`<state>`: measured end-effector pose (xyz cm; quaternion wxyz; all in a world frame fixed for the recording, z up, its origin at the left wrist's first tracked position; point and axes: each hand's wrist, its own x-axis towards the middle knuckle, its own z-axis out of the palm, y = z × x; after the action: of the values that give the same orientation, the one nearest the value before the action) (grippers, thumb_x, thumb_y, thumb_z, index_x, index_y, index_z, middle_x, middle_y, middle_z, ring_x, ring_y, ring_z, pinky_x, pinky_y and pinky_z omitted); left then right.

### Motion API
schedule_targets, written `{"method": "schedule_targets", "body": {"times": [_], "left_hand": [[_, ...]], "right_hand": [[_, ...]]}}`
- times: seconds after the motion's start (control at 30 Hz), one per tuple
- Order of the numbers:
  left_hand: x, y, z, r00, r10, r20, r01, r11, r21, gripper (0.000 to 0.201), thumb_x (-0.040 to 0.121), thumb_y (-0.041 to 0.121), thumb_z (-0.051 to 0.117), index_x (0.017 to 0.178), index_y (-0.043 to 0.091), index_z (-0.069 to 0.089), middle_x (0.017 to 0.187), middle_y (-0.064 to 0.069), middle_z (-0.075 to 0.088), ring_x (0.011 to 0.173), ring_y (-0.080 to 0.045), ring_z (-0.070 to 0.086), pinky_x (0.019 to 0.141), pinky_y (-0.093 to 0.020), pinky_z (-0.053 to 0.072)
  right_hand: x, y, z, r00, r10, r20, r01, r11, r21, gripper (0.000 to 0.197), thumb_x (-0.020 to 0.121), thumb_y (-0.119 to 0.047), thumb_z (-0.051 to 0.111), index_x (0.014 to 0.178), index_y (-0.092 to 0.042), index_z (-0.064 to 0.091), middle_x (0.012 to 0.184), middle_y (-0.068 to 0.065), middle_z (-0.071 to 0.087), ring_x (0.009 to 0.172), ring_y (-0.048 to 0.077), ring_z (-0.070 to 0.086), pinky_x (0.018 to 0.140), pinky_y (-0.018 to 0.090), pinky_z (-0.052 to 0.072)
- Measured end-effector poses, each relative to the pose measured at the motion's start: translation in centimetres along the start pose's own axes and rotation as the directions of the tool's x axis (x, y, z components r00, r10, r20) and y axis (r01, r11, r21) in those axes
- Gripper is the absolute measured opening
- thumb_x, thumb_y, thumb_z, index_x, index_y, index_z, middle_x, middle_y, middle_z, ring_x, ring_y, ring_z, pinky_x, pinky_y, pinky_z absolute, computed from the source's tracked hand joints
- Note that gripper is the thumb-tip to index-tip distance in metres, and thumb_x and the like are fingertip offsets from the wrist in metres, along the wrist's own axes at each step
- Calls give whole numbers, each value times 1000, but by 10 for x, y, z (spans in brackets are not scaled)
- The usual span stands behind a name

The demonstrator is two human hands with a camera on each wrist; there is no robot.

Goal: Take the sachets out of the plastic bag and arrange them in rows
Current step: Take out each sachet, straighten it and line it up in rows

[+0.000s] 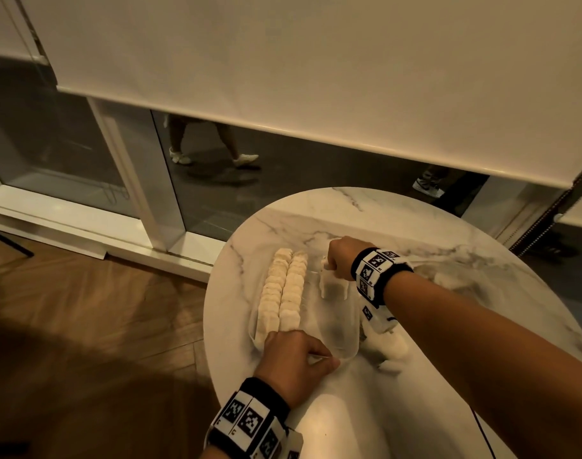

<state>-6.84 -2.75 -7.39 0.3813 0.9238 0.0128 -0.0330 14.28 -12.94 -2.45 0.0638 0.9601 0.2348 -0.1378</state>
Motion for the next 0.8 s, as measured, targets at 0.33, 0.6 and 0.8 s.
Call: {"method": "schedule_targets", "body": {"times": [0.33, 0.6, 0.8], "left_hand": [[0, -1, 2, 1000, -22, -2, 22, 1000, -2, 29, 86, 55, 66, 99, 31, 78, 101, 16, 74, 98, 0, 60, 98, -26, 43], [2, -3, 5, 1000, -11, 1, 11, 1000, -7, 26, 85, 54, 67, 97, 34, 79, 97, 21, 73, 88, 8, 58, 90, -16, 41], [2, -5, 8, 1000, -29, -3, 29, 999, -29, 26, 82, 55, 70, 93, 34, 79, 91, 26, 73, 87, 12, 60, 91, -16, 44]], "right_hand": [[-1, 9, -1, 998, 57, -31, -54, 994, 97, 20, 85, -10, 74, 103, -18, 70, 101, 6, 66, 86, 26, 66, 79, 35, 59], [-21, 12, 0, 996, 73, -56, -57, 967, 250, 24, 87, -17, 63, 106, -28, 70, 106, -2, 65, 91, 21, 63, 84, 37, 58], [-35, 8, 17, 996, 27, 87, -42, 985, 166, 34, 90, -29, 58, 122, -34, 66, 127, -1, 60, 112, 26, 59, 99, 40, 47]]}}
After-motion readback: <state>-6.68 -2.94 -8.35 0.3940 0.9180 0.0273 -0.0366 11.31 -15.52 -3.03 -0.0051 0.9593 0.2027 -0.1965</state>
